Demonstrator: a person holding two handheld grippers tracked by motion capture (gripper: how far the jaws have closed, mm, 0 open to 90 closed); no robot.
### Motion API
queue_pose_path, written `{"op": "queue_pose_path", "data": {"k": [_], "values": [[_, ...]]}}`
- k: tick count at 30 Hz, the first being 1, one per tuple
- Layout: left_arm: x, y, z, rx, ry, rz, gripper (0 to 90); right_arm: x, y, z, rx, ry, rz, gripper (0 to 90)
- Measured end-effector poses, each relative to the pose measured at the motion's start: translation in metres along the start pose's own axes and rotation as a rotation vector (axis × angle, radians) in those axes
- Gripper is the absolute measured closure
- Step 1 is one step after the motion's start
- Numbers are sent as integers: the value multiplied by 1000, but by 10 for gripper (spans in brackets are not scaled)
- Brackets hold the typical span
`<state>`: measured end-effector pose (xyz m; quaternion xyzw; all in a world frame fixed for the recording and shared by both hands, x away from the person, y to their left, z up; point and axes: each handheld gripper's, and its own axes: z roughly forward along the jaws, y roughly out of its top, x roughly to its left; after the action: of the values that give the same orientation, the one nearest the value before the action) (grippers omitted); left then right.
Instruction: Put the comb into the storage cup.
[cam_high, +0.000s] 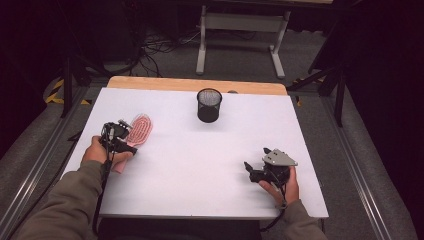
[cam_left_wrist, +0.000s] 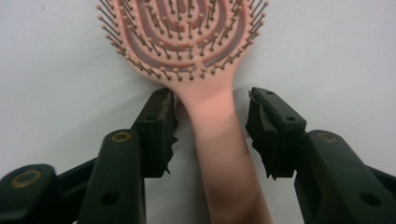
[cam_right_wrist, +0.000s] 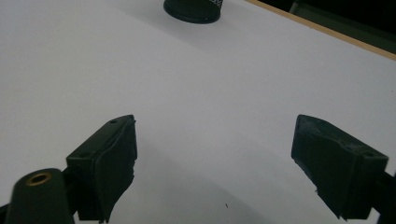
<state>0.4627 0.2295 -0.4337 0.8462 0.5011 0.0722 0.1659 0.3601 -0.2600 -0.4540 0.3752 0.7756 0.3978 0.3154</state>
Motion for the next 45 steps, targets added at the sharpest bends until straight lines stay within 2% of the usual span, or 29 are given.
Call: {"op": "queue_pose_path", "data": {"k": [2, 3, 5, 6, 12, 16, 17, 18, 19, 20, 21, 22, 23, 24, 25, 26, 27, 29, 30, 31, 32, 35, 37, 40, 42, 43, 44, 45], "values": [[1, 6, 1, 32, 5, -9, 590, 0, 0, 0, 2, 2, 2, 150], [1, 6, 1, 32, 5, -9, 605, 0, 0, 0, 2, 2, 2, 150], [0, 13, 1, 75, 15, -31, 632, -1, 0, 1, 4, 0, 3, 150], [-2, 14, 2, 82, 20, -38, 639, -1, 1, 1, 5, 0, 6, 151], [-6, 15, 2, 83, 44, -31, 699, -1, 1, 0, 6, 5, 9, 152], [-7, 12, 2, 49, 58, -14, 700, -2, 0, 0, 2, 5, 12, 152], [-7, 9, 1, 20, 59, -5, 701, -2, 0, 0, -3, 3, 16, 152], [-7, 9, 1, 20, 59, -5, 700, -2, 0, 0, -3, 3, 16, 152], [-6, 7, -1, -1, 68, -12, 700, -2, 0, 0, -4, 4, 17, 152], [-6, 4, -5, -36, 66, -5, 701, -2, 0, -1, -4, 1, 17, 152], [-6, 4, -5, -36, 66, -5, 701, -2, 0, -1, -4, 1, 17, 152], [-6, 1, -11, -86, 102, 2, 701, -2, 1, -1, -6, 1, 17, 151], [-6, 1, -11, -86, 102, 2, 701, -2, 1, -1, -6, 1, 17, 151], [-6, 0, -15, -105, 75, 9, 701, -2, 1, -1, -3, -1, 14, 151], [-7, -3, -22, -148, 96, 24, 701, -1, 1, -1, -5, -1, 13, 150], [-7, -3, -22, -148, 96, 24, 700, -1, 1, -1, -7, -2, 13, 150], [-6, -4, -25, -168, 92, 25, 700, -1, 1, -1, -7, -2, 13, 150], [-5, -9, -36, -239, 81, 20, 701, -2, 1, -2, -16, -8, 17, 150], [-5, -9, -36, -239, 81, 20, 701, -2, 1, -2, -16, -8, 17, 150], [-4, -11, -38, -272, 62, 16, 701, -2, 1, -2, -17, -10, 16, 150], [-4, -13, -42, -296, 66, 25, 700, -2, 1, -2, -24, -12, 16, 149], [-5, -14, -44, -321, 65, 26, 701, -2, 1, -3, -34, -19, 15, 149], [-5, -15, -46, -363, 62, 39, 701, -2, 1, -4, -41, -24, 18, 149], [-7, -15, -47, -381, 55, 49, 700, -2, 1, -4, -46, -28, 15, 148], [-8, -16, -48, -409, 39, 55, 701, -3, 1, -4, -49, -27, 18, 148], [-9, -17, -50, -441, 46, 73, 701, -3, 1, -4, -51, -26, 19, 148], [-9, -17, -50, -441, 46, 73, 701, -3, 1, -4, -51, -26, 19, 148], [-10, -17, -50, -463, 30, 81, 701, -3, 1, -4, -52, -28, 21, 147]]}}
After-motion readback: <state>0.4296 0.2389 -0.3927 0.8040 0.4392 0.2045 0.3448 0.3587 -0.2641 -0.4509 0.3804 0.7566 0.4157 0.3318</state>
